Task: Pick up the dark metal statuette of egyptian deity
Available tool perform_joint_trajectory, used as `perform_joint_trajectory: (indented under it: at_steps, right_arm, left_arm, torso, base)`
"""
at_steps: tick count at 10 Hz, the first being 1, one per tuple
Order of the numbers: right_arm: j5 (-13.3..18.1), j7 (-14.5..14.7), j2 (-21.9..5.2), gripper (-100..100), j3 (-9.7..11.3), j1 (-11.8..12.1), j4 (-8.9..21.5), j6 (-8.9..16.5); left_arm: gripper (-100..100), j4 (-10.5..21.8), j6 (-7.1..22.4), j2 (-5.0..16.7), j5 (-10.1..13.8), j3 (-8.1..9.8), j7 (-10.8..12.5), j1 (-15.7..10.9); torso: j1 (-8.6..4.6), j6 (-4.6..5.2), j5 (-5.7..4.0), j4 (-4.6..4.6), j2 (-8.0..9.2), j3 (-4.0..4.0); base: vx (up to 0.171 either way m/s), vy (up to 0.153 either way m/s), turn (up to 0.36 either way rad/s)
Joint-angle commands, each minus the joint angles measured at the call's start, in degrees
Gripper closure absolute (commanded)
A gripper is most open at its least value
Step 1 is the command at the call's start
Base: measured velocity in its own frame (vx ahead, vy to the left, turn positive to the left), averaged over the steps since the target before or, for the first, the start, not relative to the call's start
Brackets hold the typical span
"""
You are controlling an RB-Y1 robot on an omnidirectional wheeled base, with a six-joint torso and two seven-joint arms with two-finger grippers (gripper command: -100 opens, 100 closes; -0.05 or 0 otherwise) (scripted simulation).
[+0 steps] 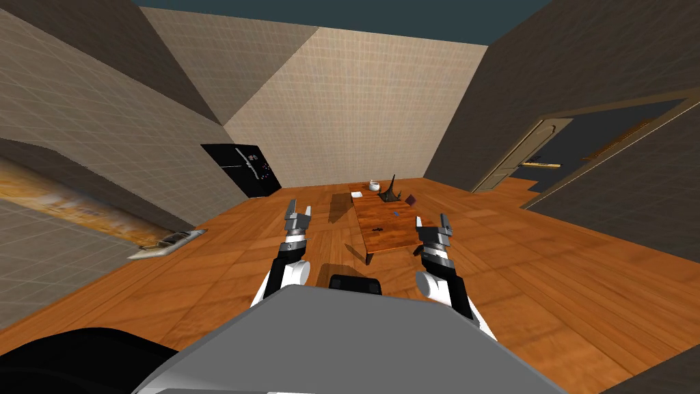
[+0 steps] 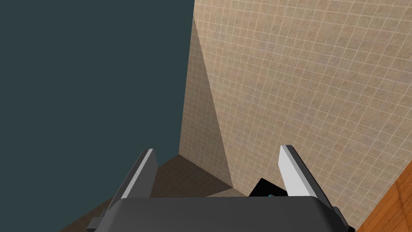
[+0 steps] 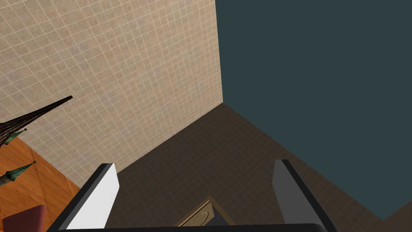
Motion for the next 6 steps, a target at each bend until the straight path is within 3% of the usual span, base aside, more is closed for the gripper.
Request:
perform_joint_trajectory:
  at_steps: [1,2,5,6]
  right_arm:
    - [-1.22,-2.04,0.03,-100,-0.62,-0.64,2.51,-0.14]
    - [-3.28,-4.3,-0.21,-100,-1.96,-1.18,4.49,0.19]
    - [-5.38,-6.84,-0.44,-100,-3.39,-1.72,8.02,0.71]
    - [-7.5,-8.93,-0.67,-100,-4.9,-2.27,9.49,1.42]
  left_arm:
    - [0,0.0,0.0,0.0,0.0,0.0,0.0,0.0]
    - [0,0.0,0.0,0.0,0.0,0.01,0.0,0.0]
    - [0,0.0,0.0,0.01,0.0,0.01,0.0,0.0]
    - [0,0.0,0.0,0.01,0.0,0.01,0.0,0.01]
  torso:
    - [0.0,0.0,0.0,0.0,0.0,0.0]
    - [-0.08,0.01,-0.01,-0.01,-0.03,-0.02]
    - [-0.19,0.0,-0.04,-0.02,-0.09,-0.05]
    - [-0.25,0.01,-0.04,-0.02,-0.1,-0.06]
  base:
    - [0.011,0.122,0.038]
    - [0.025,0.107,0.071]
    - [0.024,0.085,0.068]
    - [0.052,0.096,0.084]
